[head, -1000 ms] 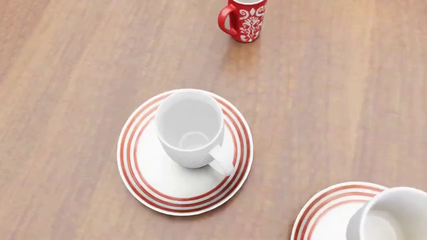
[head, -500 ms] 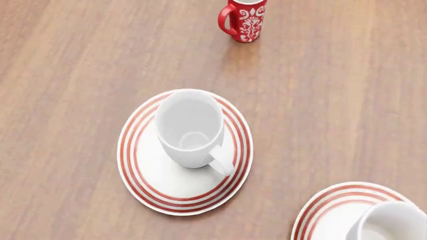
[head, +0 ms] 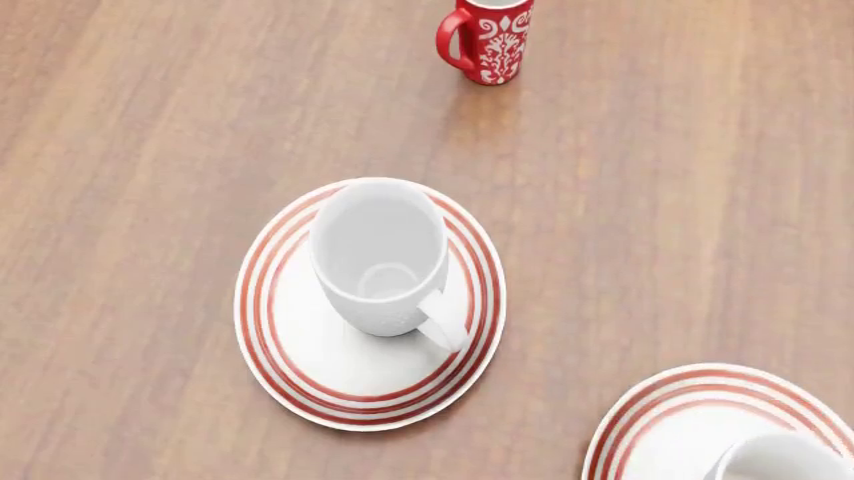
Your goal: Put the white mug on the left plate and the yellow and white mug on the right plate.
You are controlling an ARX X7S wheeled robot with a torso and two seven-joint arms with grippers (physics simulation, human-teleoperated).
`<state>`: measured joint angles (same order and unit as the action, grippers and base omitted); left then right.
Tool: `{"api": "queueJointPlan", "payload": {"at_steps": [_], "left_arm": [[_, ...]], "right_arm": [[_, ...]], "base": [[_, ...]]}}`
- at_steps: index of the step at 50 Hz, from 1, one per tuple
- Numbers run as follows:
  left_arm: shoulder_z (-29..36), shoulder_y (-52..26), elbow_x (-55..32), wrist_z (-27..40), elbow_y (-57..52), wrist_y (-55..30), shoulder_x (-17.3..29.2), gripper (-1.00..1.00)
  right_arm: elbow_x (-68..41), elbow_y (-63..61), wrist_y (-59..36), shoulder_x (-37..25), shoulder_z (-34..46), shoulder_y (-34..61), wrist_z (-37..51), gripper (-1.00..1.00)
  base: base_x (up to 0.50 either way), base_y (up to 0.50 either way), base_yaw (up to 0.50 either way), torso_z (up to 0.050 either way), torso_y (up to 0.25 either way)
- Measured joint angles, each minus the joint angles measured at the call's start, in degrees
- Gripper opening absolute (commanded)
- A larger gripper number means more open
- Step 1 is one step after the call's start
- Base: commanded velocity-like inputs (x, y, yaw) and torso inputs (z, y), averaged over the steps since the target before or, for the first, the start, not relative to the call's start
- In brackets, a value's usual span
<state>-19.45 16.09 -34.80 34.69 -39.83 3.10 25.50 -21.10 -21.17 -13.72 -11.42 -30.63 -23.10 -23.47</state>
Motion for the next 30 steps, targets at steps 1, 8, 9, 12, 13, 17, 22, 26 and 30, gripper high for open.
{"api": "queueJointPlan", "payload": {"at_steps": [1, 8, 9, 12, 13, 17, 22, 26, 30], "left_arm": [[-0.01, 0.02, -0.01, 0.00, -0.01, 0.01, 0.00, 1.00], [-0.07, 0.09, -0.07, 0.03, -0.03, 0.09, 0.01, 1.00], [-0.07, 0.10, -0.08, 0.03, -0.03, 0.09, 0.01, 1.00], [-0.07, 0.11, -0.08, 0.03, -0.02, 0.12, 0.02, 1.00], [-0.07, 0.12, -0.08, 0.03, -0.02, 0.13, 0.02, 1.00], [-0.09, 0.16, -0.12, 0.04, -0.03, 0.16, 0.04, 1.00], [-0.11, 0.20, -0.17, 0.06, -0.06, 0.17, 0.06, 1.00], [-0.10, 0.20, -0.18, 0.09, -0.05, 0.17, 0.08, 1.00], [-0.17, 0.25, -0.27, 0.12, -0.07, 0.20, 0.10, 1.00]], "right_arm": [[0.08, 0.24, 0.07, 0.00, 0.13, 0.06, -0.01, -1.00], [0.40, 1.18, 0.31, 0.00, 0.80, 0.27, 0.09, -1.00], [0.43, 1.34, 0.36, 0.00, 0.88, 0.32, 0.11, -1.00], [0.50, 1.76, 0.47, 0.00, 1.10, 0.49, 0.18, -1.00], [0.52, 1.87, 0.48, 0.00, 1.17, 0.54, 0.21, -1.00], [0.71, 2.37, 0.64, -0.03, 1.44, 0.84, 0.42, 1.00], [0.72, 2.84, 0.74, -0.01, 1.46, 1.27, 0.88, 1.00], [0.09, 2.43, 0.90, 0.19, 1.26, 1.06, 0.87, 1.00], [-0.59, 0.75, 2.04, 0.85, 1.00, -0.25, 0.43, 1.00]], "base": [[0.00, 0.00, 0.00, 0.000, 0.000], [0.00, 0.00, 0.00, 0.000, 0.000], [0.00, 0.00, 0.00, 0.000, 0.000], [0.00, 0.00, 0.00, 0.000, 0.000], [0.00, 0.00, 0.00, 0.000, 0.000], [0.00, 0.00, 0.00, 0.000, 0.000], [0.00, 0.00, 0.00, 0.000, 0.000], [0.00, 0.00, 0.00, 0.000, 0.000], [0.00, 0.00, 0.00, 0.000, 0.000]]}}
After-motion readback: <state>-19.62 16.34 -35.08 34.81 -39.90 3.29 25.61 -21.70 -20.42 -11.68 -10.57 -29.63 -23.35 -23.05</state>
